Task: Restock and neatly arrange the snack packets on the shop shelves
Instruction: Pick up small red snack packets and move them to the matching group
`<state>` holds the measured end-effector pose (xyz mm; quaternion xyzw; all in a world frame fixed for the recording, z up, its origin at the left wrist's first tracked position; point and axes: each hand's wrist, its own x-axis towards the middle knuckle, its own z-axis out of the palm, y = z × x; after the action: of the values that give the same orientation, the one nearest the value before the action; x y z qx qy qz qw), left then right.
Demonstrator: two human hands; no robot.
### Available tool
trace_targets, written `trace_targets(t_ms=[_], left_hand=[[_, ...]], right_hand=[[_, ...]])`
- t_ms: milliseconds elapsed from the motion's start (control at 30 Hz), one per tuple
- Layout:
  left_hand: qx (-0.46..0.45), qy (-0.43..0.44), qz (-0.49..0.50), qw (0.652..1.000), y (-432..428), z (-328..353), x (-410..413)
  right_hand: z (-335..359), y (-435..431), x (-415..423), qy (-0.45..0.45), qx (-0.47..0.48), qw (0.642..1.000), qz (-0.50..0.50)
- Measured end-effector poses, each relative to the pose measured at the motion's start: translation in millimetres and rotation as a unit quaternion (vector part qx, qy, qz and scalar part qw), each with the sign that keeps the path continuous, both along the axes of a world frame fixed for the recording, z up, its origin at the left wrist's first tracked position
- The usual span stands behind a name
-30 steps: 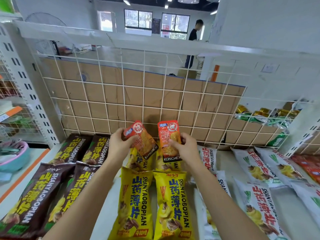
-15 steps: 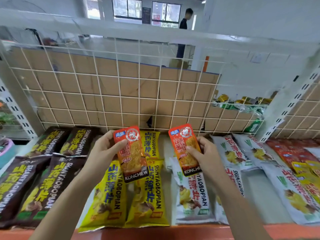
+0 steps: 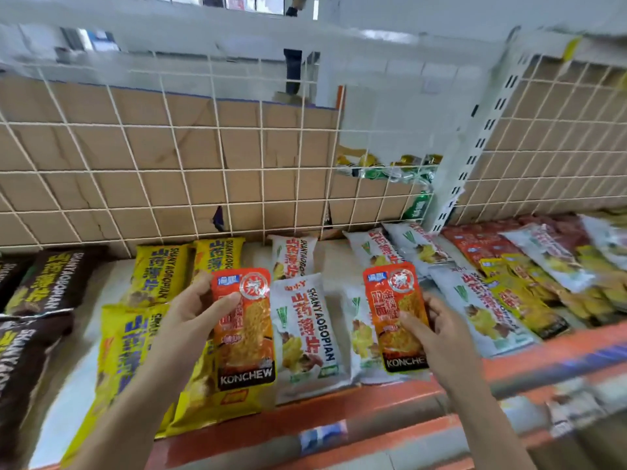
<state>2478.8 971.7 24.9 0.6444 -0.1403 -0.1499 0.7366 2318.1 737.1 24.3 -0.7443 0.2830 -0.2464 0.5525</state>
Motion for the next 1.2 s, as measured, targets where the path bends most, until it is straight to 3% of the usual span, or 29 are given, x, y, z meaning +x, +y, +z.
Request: trace_targets(t_ms=[567,900,1200], left_hand=[[-0.014,0.037,-0.175,0.984,-48,11,-37],[0.015,0.059,-0.186,0.981,-103,11,-68],[-0.014,0.055,-0.163,0.985,-198,25,-131]], right_hand=[[13,25,-124,-0.007,0.0,0.971,-0.238],[15,-9,-167,-0.026,-0.006,0.961,-0.275],[18,-105,-227,-0.042,-0.004,0.966,-0.255]])
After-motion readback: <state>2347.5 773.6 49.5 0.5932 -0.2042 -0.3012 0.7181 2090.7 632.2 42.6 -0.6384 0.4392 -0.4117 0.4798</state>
